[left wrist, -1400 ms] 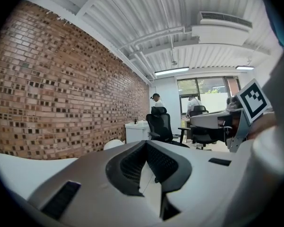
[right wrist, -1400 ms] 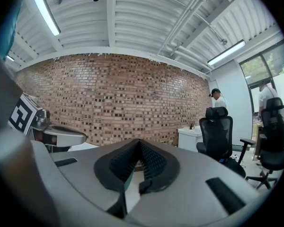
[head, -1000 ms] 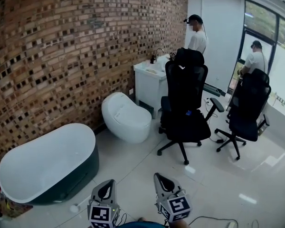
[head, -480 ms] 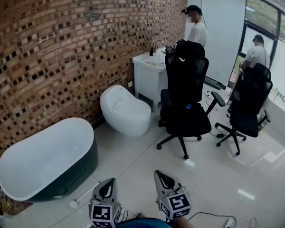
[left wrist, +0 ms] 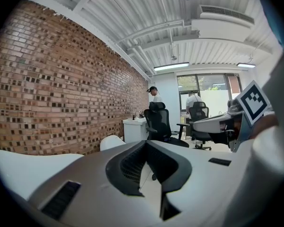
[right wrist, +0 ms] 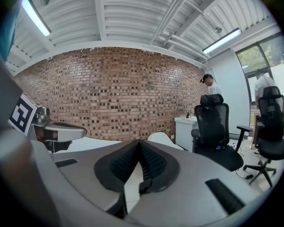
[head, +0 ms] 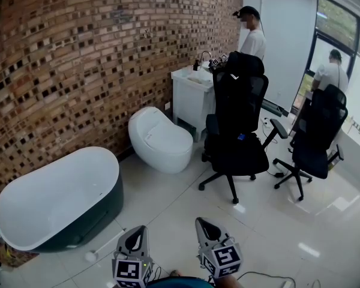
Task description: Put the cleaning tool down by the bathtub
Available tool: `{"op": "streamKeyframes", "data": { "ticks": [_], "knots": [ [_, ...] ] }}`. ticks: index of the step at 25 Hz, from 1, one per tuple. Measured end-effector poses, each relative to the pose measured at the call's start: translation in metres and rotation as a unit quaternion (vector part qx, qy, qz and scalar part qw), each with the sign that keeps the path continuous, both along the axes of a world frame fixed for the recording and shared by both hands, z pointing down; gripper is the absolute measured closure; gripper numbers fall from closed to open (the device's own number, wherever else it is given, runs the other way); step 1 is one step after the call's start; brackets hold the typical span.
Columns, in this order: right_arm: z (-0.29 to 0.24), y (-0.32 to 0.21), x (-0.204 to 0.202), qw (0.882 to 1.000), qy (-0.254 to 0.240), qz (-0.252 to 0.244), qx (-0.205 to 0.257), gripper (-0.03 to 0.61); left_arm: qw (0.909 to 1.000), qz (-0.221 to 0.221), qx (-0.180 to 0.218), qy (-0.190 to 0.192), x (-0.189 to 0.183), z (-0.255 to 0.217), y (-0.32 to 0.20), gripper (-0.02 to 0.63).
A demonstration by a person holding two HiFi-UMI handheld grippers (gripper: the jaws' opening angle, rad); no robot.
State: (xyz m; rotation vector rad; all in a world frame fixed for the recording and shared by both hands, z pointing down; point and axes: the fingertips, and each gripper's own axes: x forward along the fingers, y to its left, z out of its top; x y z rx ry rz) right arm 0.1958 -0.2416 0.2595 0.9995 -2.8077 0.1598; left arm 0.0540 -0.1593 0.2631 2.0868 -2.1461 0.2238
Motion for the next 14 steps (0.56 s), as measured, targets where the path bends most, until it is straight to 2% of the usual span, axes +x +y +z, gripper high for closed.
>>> {"op": "streamKeyframes", "data": {
  "ticks": [14],
  "knots": [
    [0.0072,-0.0063,0.0062,1.0,-0.006,-0.001,-0.008,0.568,1.0,0.001,0.008,-0.003,0.0037,0.0014,-0.008,0.609]
  ]
}}
